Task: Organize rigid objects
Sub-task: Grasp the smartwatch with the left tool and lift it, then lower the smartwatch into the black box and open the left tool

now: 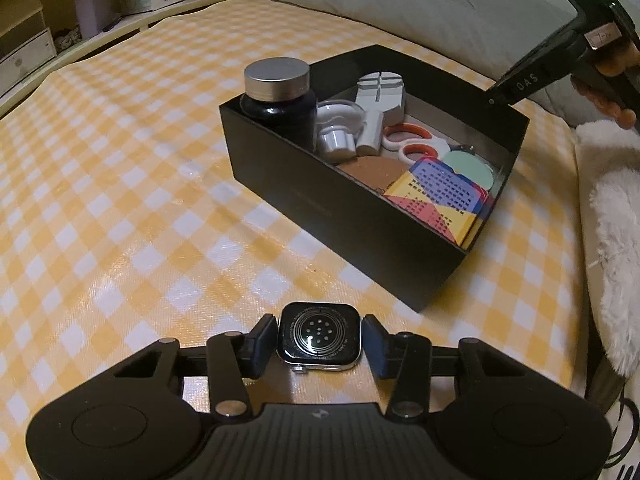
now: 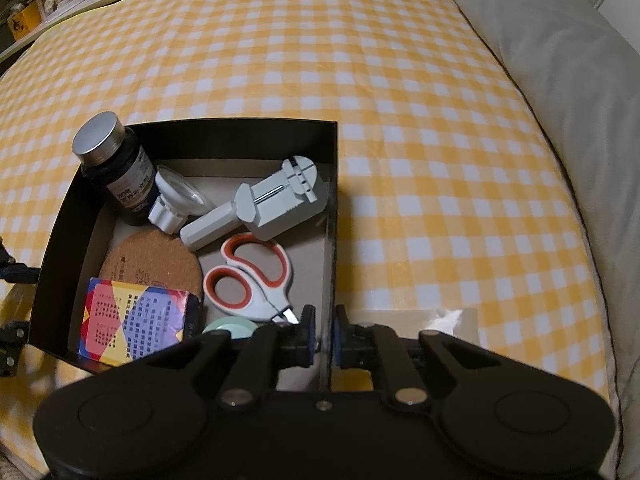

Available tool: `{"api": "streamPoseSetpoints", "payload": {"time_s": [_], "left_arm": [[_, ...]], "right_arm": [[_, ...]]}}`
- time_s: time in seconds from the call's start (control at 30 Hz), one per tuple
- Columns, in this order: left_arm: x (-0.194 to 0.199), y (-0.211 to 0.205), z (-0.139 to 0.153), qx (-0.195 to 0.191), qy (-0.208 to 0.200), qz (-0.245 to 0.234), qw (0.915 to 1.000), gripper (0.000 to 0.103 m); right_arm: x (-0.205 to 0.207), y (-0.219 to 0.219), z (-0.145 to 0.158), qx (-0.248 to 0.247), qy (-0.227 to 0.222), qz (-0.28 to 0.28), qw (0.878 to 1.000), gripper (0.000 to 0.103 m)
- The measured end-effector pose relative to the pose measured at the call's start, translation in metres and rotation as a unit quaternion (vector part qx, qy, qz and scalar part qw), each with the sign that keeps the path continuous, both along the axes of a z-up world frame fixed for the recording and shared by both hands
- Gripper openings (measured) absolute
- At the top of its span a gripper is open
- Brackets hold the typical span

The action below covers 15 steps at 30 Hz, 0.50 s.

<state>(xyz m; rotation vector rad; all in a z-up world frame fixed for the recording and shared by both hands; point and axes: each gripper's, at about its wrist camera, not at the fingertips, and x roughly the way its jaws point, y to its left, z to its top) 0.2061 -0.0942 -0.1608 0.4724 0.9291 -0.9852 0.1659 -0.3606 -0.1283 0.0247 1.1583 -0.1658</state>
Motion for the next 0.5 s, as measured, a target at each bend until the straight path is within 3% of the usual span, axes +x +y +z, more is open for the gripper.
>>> {"api": "streamPoseSetpoints", "payload": {"time_s": [0.4, 0.5], "left_arm": [[0.013, 0.012, 0.006, -0.025, 0.020, 0.053, 0.9980, 0.048], [0.016, 0.018, 0.016, -0.030, 0.010, 0.060, 0.9977, 0.048]], "right_arm": [[0.000, -0.005, 0.008, 0.007, -0.012, -0.009, 1.000, 0.003], [0.000, -0.005, 0.008, 0.007, -0.012, -0.009, 1.000, 0.003]]}}
